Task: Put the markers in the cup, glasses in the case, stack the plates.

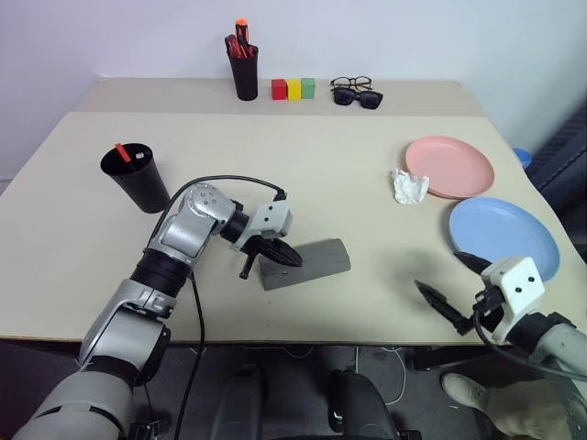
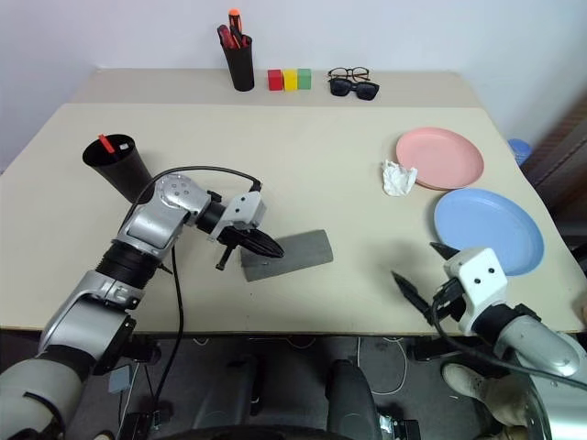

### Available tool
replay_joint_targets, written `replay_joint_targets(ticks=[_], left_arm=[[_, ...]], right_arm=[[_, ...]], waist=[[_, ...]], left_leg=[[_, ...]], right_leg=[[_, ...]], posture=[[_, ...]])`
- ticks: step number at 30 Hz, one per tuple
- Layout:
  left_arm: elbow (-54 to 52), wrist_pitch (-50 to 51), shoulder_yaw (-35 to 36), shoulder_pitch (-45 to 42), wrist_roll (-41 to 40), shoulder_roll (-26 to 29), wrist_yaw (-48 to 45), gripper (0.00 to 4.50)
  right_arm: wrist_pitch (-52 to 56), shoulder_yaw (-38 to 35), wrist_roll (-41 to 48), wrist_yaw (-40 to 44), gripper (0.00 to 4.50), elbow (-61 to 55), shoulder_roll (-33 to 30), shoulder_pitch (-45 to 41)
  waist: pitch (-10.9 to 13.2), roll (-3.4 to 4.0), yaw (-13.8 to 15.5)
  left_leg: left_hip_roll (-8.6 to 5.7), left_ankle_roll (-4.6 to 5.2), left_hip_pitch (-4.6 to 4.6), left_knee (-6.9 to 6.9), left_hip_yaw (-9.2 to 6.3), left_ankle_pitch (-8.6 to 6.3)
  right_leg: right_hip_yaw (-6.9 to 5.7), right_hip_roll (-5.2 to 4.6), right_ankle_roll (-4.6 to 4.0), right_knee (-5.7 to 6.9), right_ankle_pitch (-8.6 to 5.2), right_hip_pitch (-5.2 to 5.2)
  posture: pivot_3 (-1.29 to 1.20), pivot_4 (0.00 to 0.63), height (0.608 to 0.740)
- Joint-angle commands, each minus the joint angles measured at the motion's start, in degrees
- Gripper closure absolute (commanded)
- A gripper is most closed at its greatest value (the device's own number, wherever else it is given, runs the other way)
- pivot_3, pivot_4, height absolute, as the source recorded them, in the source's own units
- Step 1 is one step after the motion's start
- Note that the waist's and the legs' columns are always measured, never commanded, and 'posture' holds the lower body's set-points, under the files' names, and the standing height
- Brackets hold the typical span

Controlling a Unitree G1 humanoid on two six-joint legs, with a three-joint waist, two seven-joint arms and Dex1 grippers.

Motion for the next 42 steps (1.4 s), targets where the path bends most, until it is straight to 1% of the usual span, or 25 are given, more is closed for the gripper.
replay_joint_targets(ticks=[1, 5, 8, 10, 14, 15, 18, 21, 27, 28, 32, 36, 39, 41, 42], left_arm=[[-1.29, 1.43, 2.32, -0.86, -1.23, -1.29, 5.22, 4.46], [-2.78, 2.14, 5.44, -3.25, -3.03, -4.73, 12.34, 4.46], [-4.42, 5.58, 4.54, -3.76, -3.82, -7.84, 15.14, 3.61], [-4.63, 6.35, 3.59, -3.93, -3.09, -9.42, 17.2, 2.61], [-6.86, 9.3, 2.42, -4.32, -3.68, -11.43, 18.5, 0.48], [-7.48, 9.89, 2.22, -4.36, -3.83, -11.71, 18.64, 0.04], [-8.51, 11.87, 2.1, -5.09, -3.9, -12.85, 20.26, 0.04], [-10.48, 13.97, 2.47, -5.35, -5.3, -13.32, 20.22, 0.0], [-11.3, 14.79, 2.32, -5.29, -5.77, -12.61, 21.16, 0.0], [-11.48, 14.91, 2.32, -5.21, -5.88, -12.43, 21.24, 0.0], [-11.9, 15.06, 2.13, -4.75, -6.18, -11.96, 21.68, 0.0], [-12.57, 15.44, 2.15, -4.15, -6.68, -11.92, 22.18, 0.0], [-13.27, 16.04, 2.36, -3.03, -7.07, -12.46, 24.09, 0.0], [-13.78, 16.57, 2.39, -2.49, -7.32, -12.74, 25.39, 0.0], [-14.0, 16.62, 2.42, -1.98, -7.21, -12.94, 26.35, 0.0]], right_arm=[[0.78, -0.64, -1.78, -3.58, 0.0, 5.16, -0.48, -3.49], [0.45, 0.25, -3.65, -5.44, 0.0, 13.07, -1.29, -8.33], [0.37, 2.49, -5.68, -6.8, 0.0, 19.98, -2.05, -13.29], [0.5, 3.93, -6.68, -7.23, 0.0, 22.5, -2.43, -15.68], [1.1, 6.55, -8.64, -7.77, 0.0, 25.38, -3.24, -19.51], [1.82, 6.99, -8.84, -7.96, 0.0, 25.71, -3.37, -20.42], [4.53, 7.98, -9.24, -8.73, 0.0, 26.37, -3.58, -22.82], [7.52, 7.91, -9.24, -9.97, 0.83, 26.93, -3.32, -24.69], [11.35, 7.3, -9.6, -11.69, 3.83, 27.17, -3.62, -25.47], [11.82, 7.12, -9.6, -11.95, 4.44, 27.16, -3.67, -25.39], [11.92, 6.6, -9.95, -13.12, 4.44, 26.94, -3.8, -24.9], [12.32, 5.6, -10.92, -15.09, 4.44, 24.06, -4.23, -24.51], [9.09, 5.56, -12.81, -18.1, 4.44, 22.59, -4.63, -28.49], [7.42, 6.44, -13.6, -18.44, 4.44, 23.64, -5.38, -31.64], [6.1, 7.5, -14.02, -18.37, 4.44, 26.23, -5.7, -34.92]], waist=[[0.0, 0.02, -0.05], [0.02, 0.01, -0.07], [0.01, 0.03, -0.15], [0.01, 0.04, -0.16], [0.03, 0.08, -0.3], [0.03, 0.09, -0.3], [0.03, 0.09, -0.2], [0.03, 0.09, -0.19], [0.03, 0.09, -0.18], [0.02, 0.1, -0.18], [0.02, 0.1, -0.19], [0.02, 0.1, -0.1], [0.02, 0.11, -0.17], [0.03, 0.19, -0.46], [0.03, 0.21, -0.63]], left_leg=[[0.0, 0.0, -0.01, 0.03, 0.0, 0.0], [-0.01, 0.01, -0.06, 0.09, 0.0, 0.0], [-0.02, 0.01, -0.06, 0.1, 0.0, 0.01], [-0.02, 0.02, -0.05, 0.1, 0.0, 0.01], [-0.02, 0.03, -0.03, 0.1, 0.0, 0.01], [-0.02, 0.03, -0.04, 0.1, 0.0, 0.01], [-0.02, 0.03, -0.04, 0.11, 0.0, 0.01], [-0.03, 0.03, -0.05, 0.12, 0.0, 0.01], [-0.04, 0.03, -0.05, 0.12, 0.01, 0.01], [-0.04, 0.03, -0.05, 0.12, 0.0, 0.01], [-0.03, 0.03, -0.04, 0.15, 0.0, 0.01], [-0.05, 0.03, -0.06, 0.16, 0.0, 0.01], [-0.05, 0.03, -0.06, 0.16, 0.01, 0.01], [-0.04, 0.03, -0.04, 0.18, 0.03, 0.01], [-0.04, 0.03, -0.03, 0.18, 0.05, 0.01]], right_leg=[[0.0, 0.0, 0.01, 0.01, 0.0, 0.0], [0.0, 0.0, 0.02, 0.02, 0.01, -0.02], [0.0, 0.0, 0.02, 0.07, 0.02, -0.02], [0.01, 0.0, 0.02, 0.08, 0.02, -0.02], [0.02, 0.03, 0.03, 0.15, 0.03, -0.05], [0.03, 0.03, 0.03, 0.16, 0.03, -0.06], [0.04, 0.03, 0.03, 0.16, 0.03, -0.06], [0.04, 0.03, 0.03, 0.16, 0.03, -0.06], [0.06, 0.03, 0.03, 0.15, 0.03, -0.05], [0.06, 0.03, 0.03, 0.15, 0.03, -0.05], [0.06, 0.03, 0.03, 0.16, 0.03, -0.04], [0.07, 0.03, 0.03, 0.16, 0.03, -0.03], [0.08, 0.02, 0.04, 0.16, 0.03, -0.04], [0.11, 0.03, 0.04, 0.16, 0.03, -0.04], [0.13, 0.03, 0.04, 0.17, 0.04, -0.06]], posture=[[0.0, 0.15, 0.74], [0.0, 0.15, 0.74], [0.0, 0.15, 0.74], [0.0, 0.15, 0.74], [0.0, 0.15, 0.74], [0.0, 0.15, 0.74], [0.0, 0.15, 0.74], [0.0, 0.15, 0.74], [0.0, 0.15, 0.74], [0.0, 0.15, 0.74], [0.0, 0.15, 0.74], [0.0, 0.15, 0.74], [0.0, 0.15, 0.74], [0.0, 0.15, 0.74], [0.0, 0.15, 0.74]])
